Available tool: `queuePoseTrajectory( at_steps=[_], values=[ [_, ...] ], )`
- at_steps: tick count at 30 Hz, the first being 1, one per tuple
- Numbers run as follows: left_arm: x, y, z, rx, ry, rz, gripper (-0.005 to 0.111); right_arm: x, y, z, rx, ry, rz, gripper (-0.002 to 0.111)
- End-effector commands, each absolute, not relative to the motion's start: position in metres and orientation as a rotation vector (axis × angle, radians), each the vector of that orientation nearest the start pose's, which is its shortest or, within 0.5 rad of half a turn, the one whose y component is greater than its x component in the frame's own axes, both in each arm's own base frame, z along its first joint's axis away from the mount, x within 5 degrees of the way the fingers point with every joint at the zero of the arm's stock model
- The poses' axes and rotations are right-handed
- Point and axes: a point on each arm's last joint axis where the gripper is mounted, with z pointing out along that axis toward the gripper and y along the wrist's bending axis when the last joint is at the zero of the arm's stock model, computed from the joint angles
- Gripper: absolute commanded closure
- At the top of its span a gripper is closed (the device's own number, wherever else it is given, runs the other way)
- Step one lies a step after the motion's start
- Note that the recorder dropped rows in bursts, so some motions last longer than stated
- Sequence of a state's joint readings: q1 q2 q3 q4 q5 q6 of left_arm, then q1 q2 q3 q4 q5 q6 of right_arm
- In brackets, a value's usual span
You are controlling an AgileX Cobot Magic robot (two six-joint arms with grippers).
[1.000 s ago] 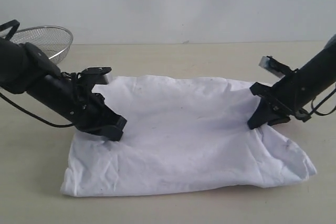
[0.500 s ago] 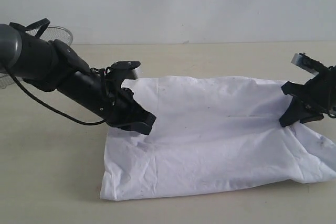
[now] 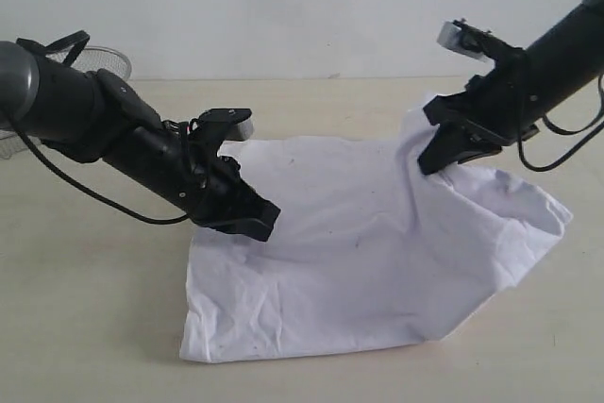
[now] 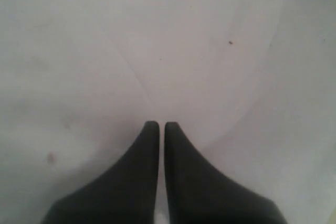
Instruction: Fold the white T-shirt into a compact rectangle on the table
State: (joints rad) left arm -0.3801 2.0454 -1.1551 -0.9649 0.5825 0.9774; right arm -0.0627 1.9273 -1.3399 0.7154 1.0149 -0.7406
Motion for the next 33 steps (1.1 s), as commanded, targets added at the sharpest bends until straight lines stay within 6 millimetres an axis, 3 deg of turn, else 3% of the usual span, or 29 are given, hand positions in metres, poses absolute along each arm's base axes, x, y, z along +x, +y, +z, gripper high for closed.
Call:
queuePoseTrajectory(
  at_steps=[1, 8, 16, 23, 27, 33],
  values=[
    [0.345, -0.180, 0.116, 0.777, 2.606, -0.699, 0.102, 0.379, 0.065, 0.211, -0.536, 2.673, 0.788, 0.109],
    [0.347, -0.166, 0.133, 0.762, 2.612, -0.633, 0.102, 0.383, 0.115, 0.224, -0.640, 2.580, 0.735, 0.109],
    [0.341, -0.147, 0.172, 0.772, 2.608, -0.593, 0.102, 0.386, 0.137, 0.197, -0.676, 2.633, 0.708, 0.109],
    [0.337, -0.134, 0.191, 0.760, 2.621, -0.524, 0.102, 0.390, 0.154, 0.166, -0.693, 2.660, 0.676, 0.109],
    [0.336, -0.132, 0.198, 0.757, 2.605, -0.524, 0.102, 0.388, 0.160, 0.159, -0.719, 2.672, 0.683, 0.109],
    [0.335, -0.132, 0.198, 0.754, 2.609, -0.523, 0.102, 0.390, 0.165, 0.165, -0.729, 2.649, 0.689, 0.109]
  ],
)
